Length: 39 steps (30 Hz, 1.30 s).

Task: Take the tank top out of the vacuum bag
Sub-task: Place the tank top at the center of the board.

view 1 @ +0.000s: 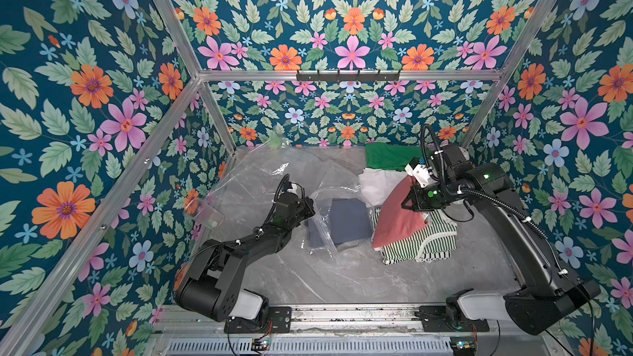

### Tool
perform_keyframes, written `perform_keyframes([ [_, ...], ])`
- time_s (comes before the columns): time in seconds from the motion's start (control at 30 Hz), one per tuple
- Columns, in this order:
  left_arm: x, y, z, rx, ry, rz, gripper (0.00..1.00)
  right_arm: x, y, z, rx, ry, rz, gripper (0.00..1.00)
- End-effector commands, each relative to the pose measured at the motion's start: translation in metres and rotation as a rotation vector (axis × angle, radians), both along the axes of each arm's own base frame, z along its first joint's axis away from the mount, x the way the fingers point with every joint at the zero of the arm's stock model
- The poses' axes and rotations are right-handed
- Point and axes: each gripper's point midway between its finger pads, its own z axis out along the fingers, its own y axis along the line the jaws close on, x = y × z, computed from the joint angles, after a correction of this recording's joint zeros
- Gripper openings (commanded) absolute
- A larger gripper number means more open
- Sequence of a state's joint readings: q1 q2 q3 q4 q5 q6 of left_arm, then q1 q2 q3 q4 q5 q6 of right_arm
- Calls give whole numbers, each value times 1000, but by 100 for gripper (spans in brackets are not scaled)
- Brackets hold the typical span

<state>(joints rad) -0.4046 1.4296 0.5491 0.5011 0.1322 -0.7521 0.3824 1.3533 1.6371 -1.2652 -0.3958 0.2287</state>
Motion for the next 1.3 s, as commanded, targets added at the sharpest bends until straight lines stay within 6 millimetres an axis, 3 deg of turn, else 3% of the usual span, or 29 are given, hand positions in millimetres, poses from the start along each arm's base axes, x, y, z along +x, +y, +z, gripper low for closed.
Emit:
perform_keyframes([
  [0.0, 3, 4, 6, 1, -27, 24, 0, -4, 21, 19, 125, -25, 94, 0],
  [0.1, 3, 4, 6, -2, -28, 24, 0, -4, 27, 21, 154, -44, 128, 0],
  [0.2, 4, 3, 7, -5, -30, 20, 0, 0, 14, -5, 92, 0, 101, 0],
  [0.33, 4, 2, 6, -7, -28, 15, 0, 4, -20, -46, -4, 74, -7, 0],
  [0.43, 5, 0, 6, -8, -25, 10, 0, 4, -43, -63, -68, 103, -66, 0],
  [0.93, 5, 2, 7, -6, -27, 16, 0, 13, -91, -97, -344, 151, -164, 0],
  [1.13, 5, 1, 7, -3, -27, 15, 0, 15, -92, -94, -349, 141, -173, 0],
  [1.27, 5, 1, 6, -3, -25, 14, 0, 19, -60, -55, -139, 42, -132, 0],
])
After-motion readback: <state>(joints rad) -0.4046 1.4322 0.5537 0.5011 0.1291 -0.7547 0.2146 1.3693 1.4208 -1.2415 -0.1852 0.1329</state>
